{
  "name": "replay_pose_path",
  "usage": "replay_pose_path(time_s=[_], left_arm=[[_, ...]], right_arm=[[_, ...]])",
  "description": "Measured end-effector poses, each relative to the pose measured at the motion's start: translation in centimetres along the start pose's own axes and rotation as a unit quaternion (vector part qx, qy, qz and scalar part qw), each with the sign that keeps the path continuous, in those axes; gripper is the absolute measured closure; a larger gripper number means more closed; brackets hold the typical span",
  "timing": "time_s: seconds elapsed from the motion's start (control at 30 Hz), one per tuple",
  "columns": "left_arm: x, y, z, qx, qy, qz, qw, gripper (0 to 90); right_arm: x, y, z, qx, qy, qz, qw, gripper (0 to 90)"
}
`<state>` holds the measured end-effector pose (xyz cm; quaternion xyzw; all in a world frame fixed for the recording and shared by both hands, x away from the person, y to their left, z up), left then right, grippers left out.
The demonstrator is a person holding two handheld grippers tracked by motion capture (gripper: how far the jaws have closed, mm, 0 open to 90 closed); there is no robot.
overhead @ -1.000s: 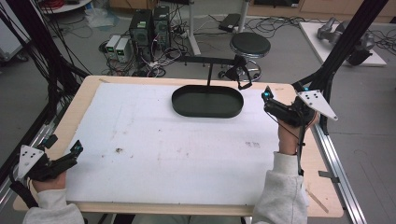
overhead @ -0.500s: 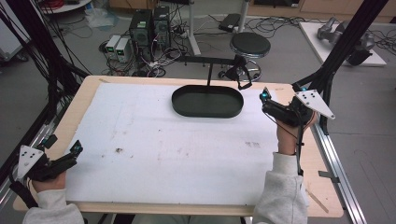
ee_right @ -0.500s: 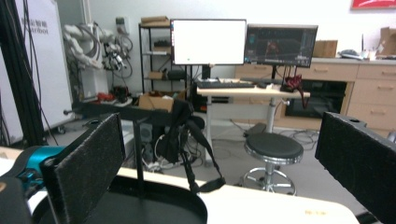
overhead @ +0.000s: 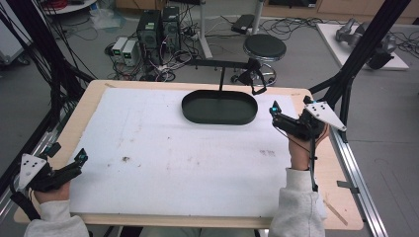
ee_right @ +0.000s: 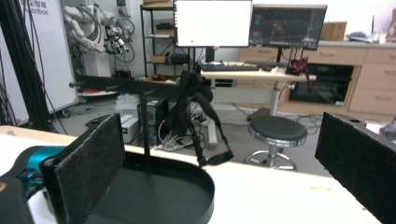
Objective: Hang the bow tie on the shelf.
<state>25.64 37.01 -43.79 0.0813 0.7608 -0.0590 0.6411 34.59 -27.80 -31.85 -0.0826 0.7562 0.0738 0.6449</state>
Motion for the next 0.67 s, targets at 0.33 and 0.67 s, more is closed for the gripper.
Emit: replay_pose_path(time_s=[0.33, 0.67], left_arm=[[0.00, 0.01, 0.03, 0.001, -0.001, -0.001, 1.0000, 15.1], [-0.01, -0.03, 0.06, 0.003, 0.000, 0.001, 1.0000, 15.0]], right_arm=[[0.78, 0.20, -0.34, 0.000, 0.014, 0.001, 0.9999, 0.6], [1.19, 0.11, -0.33, -0.003, 0.019, 0.006, 0.9998, 0.6]])
Point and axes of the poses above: each handheld gripper's, and its own axes: z roughly forward along the jaws, x roughly out of its underside, y roughly to its left, the point moved 1 cm from there along z, roughly forward along the jaws, and after that the axes turned 6 degrees about y, right-handed, at the moved point
